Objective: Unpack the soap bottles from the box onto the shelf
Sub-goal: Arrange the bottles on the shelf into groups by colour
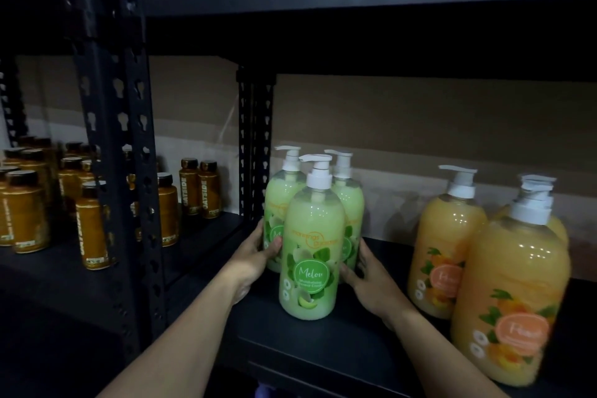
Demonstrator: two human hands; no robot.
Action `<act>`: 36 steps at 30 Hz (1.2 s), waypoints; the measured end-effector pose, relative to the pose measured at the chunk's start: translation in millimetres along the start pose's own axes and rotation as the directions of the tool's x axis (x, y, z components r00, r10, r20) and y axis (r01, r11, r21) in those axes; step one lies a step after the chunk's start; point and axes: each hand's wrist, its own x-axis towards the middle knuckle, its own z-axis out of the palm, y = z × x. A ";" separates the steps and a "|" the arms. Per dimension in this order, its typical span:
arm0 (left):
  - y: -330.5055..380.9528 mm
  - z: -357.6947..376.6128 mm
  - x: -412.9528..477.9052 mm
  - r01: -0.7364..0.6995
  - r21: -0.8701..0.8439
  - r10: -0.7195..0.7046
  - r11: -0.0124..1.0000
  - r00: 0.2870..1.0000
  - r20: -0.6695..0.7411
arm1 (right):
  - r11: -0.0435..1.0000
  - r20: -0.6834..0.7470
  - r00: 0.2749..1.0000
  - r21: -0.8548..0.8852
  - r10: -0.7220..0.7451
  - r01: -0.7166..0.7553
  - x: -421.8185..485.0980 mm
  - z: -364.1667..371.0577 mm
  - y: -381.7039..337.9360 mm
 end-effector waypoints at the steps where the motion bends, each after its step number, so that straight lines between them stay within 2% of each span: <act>1: 1.2 -0.6 -2.1 0.017 -0.003 -0.017 1.000 1.000 -0.005 | 1.000 0.007 1.000 -0.023 0.010 -0.009 -0.7 -0.9 -1.5; 2: 3.9 0.9 -5.6 0.017 -0.017 -0.018 1.000 0.998 -0.058 | 0.999 0.014 1.000 -0.042 0.026 -0.025 -1.2 -1.9 -3.5; 3: 6.2 2.8 -12.1 0.011 -0.027 -0.016 1.000 0.984 -0.180 | 0.997 0.023 0.998 -0.060 0.056 -0.055 -3.5 -3.6 -6.4; 5: 12.0 9.9 -34.2 -0.082 0.025 0.084 0.996 0.871 -0.485 | 0.990 0.041 0.994 -0.103 0.105 -0.100 -8.5 -4.4 -12.0; 6: 15.1 14.8 -46.4 -0.127 0.095 0.158 0.987 0.822 -0.547 | 0.984 0.034 0.991 -0.130 0.126 -0.121 -12.0 -3.8 -14.5; 7: 19.4 20.4 -59.8 -0.173 0.157 0.231 0.972 0.822 -0.521 | 0.974 0.020 0.988 -0.169 0.156 -0.150 -16.0 -2.9 -17.7; 8: 24.1 25.9 -72.5 -0.202 0.197 0.270 0.959 0.859 -0.435 | 0.957 0.003 0.983 -0.231 0.183 -0.177 -21.3 -2.1 -22.6; 10: 30.2 35.9 -88.5 -0.160 0.261 0.226 0.952 0.943 -0.246 | 0.890 -0.015 0.977 -0.408 0.213 -0.201 -32.7 0.1 -28.8; 13: 33.8 54.5 -99.6 -0.087 0.393 0.145 0.915 0.982 -0.121 | 0.737 0.000 0.969 -0.649 0.246 -0.187 -52.1 2.3 -30.2; 15: 31.9 65.1 -102.8 -0.089 0.465 0.172 0.881 0.975 -0.139 | 0.650 -0.021 0.972 -0.740 0.234 -0.172 -63.7 2.6 -29.4; 18: 24.0 72.3 -98.9 -0.058 0.504 0.182 0.862 0.963 -0.200 | 0.593 -0.044 0.974 -0.787 0.221 -0.170 -72.2 3.5 -30.6; 23: 21.7 78.1 -97.1 -0.006 0.551 0.204 0.835 0.932 -0.299 | 0.579 -0.058 0.978 -0.798 0.202 -0.167 -76.3 4.7 -33.2; 36: 18.3 61.8 -93.0 0.012 0.526 0.170 0.851 0.940 -0.297 | 0.547 -0.073 0.975 -0.818 0.209 -0.178 -78.6 2.2 -34.6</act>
